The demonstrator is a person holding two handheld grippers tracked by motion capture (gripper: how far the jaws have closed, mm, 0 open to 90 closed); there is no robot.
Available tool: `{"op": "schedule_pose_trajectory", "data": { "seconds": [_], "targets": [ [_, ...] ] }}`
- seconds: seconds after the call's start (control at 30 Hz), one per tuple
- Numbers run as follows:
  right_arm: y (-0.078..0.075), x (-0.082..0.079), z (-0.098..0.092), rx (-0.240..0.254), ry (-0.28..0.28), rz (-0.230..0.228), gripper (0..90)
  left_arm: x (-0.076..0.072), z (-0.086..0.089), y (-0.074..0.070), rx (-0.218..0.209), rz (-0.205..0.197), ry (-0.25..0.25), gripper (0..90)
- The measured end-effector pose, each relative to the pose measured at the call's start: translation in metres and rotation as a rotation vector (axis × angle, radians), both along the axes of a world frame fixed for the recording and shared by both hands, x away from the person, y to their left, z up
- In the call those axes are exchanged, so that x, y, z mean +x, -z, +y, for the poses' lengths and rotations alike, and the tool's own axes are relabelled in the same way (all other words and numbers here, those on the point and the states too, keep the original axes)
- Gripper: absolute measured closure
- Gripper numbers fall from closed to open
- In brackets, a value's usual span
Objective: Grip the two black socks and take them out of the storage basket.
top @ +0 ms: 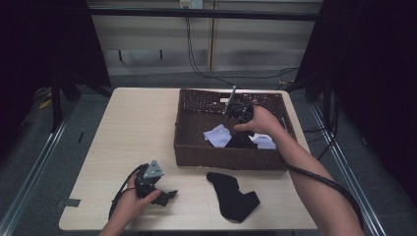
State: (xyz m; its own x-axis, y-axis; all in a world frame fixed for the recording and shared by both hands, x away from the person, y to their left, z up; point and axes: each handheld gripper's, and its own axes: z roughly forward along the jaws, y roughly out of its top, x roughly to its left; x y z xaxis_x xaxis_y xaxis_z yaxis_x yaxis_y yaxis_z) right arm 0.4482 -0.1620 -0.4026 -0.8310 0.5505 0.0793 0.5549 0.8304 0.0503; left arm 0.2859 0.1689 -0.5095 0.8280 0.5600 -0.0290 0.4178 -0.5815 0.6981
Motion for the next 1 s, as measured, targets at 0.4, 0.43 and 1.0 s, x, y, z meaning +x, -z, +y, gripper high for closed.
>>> {"op": "schedule_pose_trajectory", "data": {
  "seconds": [0.4, 0.43, 1.0],
  "targets": [
    [0.042, 0.001, -0.003, -0.012, 0.004, 0.043, 45.8, 0.000, 0.000, 0.000, 0.003, -0.004, 0.000, 0.0],
    [0.047, 0.002, -0.003, -0.017, -0.014, 0.038, 47.8, 0.000, 0.000, 0.000, 0.003, -0.004, 0.000, 0.0],
    [0.054, 0.001, 0.010, -0.097, -0.057, 0.050, 80.7, 0.000, 0.000, 0.000, 0.002, -0.003, 0.001, 0.0]
  ]
}}
